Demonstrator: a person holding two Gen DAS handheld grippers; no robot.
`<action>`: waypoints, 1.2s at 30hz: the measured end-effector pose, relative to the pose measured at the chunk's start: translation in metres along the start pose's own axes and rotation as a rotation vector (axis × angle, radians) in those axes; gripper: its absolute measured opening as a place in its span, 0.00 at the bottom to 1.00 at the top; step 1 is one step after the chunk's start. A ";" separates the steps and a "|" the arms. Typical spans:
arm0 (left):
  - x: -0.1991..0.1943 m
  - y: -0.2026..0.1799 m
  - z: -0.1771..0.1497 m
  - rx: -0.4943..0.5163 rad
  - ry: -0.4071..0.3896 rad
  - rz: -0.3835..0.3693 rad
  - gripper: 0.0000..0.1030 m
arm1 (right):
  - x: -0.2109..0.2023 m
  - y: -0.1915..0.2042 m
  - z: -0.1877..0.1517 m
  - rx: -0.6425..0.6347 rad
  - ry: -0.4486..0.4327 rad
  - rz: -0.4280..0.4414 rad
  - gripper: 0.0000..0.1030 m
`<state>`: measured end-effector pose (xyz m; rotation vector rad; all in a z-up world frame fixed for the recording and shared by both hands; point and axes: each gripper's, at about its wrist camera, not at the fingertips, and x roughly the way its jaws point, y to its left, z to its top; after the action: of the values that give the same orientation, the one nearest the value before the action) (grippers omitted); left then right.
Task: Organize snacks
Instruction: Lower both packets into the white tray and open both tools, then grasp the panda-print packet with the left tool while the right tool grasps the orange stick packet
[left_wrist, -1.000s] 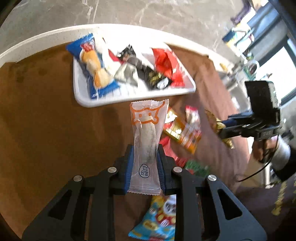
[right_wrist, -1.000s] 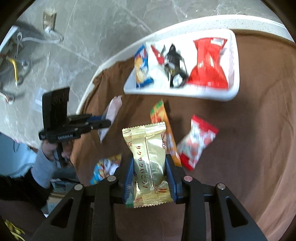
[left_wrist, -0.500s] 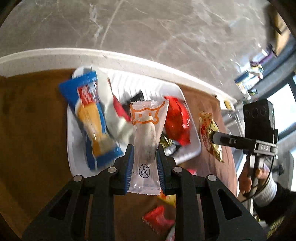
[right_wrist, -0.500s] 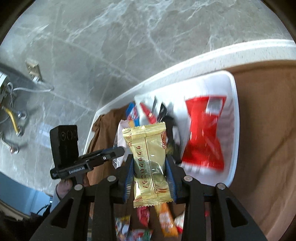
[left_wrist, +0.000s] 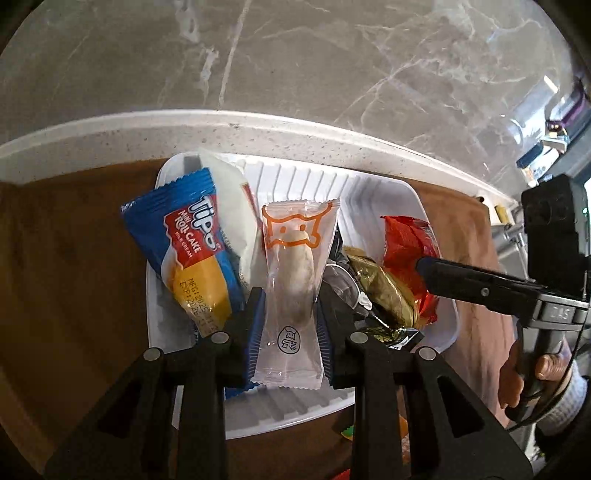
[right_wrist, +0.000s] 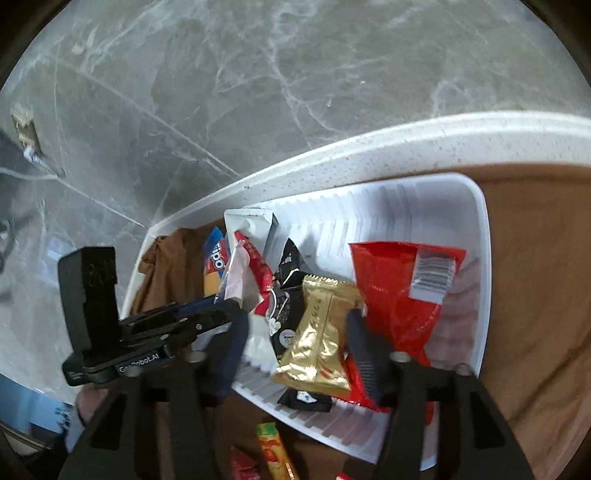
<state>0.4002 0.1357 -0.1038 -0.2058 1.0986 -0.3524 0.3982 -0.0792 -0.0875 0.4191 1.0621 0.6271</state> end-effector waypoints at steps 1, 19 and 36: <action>-0.002 -0.001 0.000 0.008 -0.011 0.003 0.26 | -0.001 0.002 0.000 -0.019 -0.006 -0.007 0.61; -0.081 -0.057 -0.063 0.293 -0.059 0.008 0.51 | -0.050 0.075 -0.075 -0.427 0.026 -0.101 0.70; -0.099 -0.070 -0.227 0.607 0.357 -0.023 0.51 | -0.022 0.075 -0.158 -0.538 0.218 -0.157 0.70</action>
<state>0.1440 0.1112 -0.0990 0.3977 1.2868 -0.7446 0.2278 -0.0333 -0.0968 -0.2030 1.0693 0.7979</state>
